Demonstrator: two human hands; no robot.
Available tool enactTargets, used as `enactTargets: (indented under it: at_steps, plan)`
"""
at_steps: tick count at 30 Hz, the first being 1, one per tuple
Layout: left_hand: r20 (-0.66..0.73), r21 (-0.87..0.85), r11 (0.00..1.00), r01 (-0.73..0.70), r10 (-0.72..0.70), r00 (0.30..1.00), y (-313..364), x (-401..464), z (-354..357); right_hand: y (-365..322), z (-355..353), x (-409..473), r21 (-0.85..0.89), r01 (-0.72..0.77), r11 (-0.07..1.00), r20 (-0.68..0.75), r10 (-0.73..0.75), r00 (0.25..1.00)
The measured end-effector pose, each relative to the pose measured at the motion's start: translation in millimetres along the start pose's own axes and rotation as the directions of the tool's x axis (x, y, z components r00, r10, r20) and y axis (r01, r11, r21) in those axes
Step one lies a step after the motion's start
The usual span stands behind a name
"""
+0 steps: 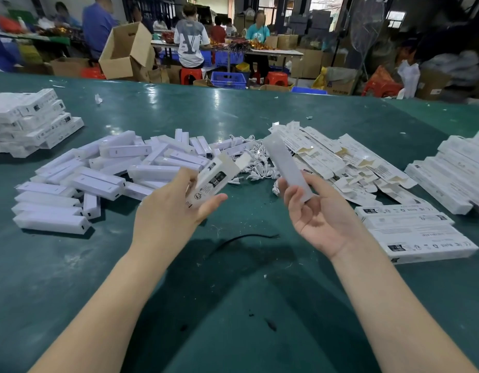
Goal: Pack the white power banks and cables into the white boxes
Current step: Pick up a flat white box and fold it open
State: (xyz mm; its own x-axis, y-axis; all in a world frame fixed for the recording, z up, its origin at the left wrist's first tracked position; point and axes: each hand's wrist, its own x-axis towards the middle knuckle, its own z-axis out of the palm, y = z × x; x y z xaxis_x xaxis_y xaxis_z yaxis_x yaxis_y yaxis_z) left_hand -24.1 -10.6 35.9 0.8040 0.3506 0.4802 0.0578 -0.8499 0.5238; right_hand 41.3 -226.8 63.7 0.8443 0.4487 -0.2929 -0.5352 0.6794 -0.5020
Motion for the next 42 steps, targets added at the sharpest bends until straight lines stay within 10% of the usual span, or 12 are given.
enactTargets:
  at_steps: [12, 19, 26, 36, 42]
  plan:
    - [0.099, 0.040, 0.989, -0.143, 0.139, 0.985, 3, -5, 4, 2, 5, -7, -0.213, 0.306, 0.928, 0.314, -0.232, 0.921]
    - [0.160, 0.015, 0.992, -0.127, 0.123, 0.979, 3, -7, 3, 14, 5, -10, -0.522, 0.695, 0.494, 0.516, -0.466, 0.719]
    - [0.113, -0.029, 0.993, -0.113, 0.116, 0.987, 1, -5, 3, 19, 9, -19, -0.620, 0.707, 0.339, 0.602, -0.372, 0.706]
    - [0.158, -0.118, 0.978, -0.174, 0.192, 0.969, 5, -10, 5, 27, 4, -11, -0.633, 0.672, 0.386, 0.594, -0.315, 0.740]
    - [0.116, -0.135, 0.985, -0.104, 0.120, 0.986, 5, -8, 4, 37, 2, -10, -0.585, 0.794, 0.168, 0.661, -0.469, 0.586]
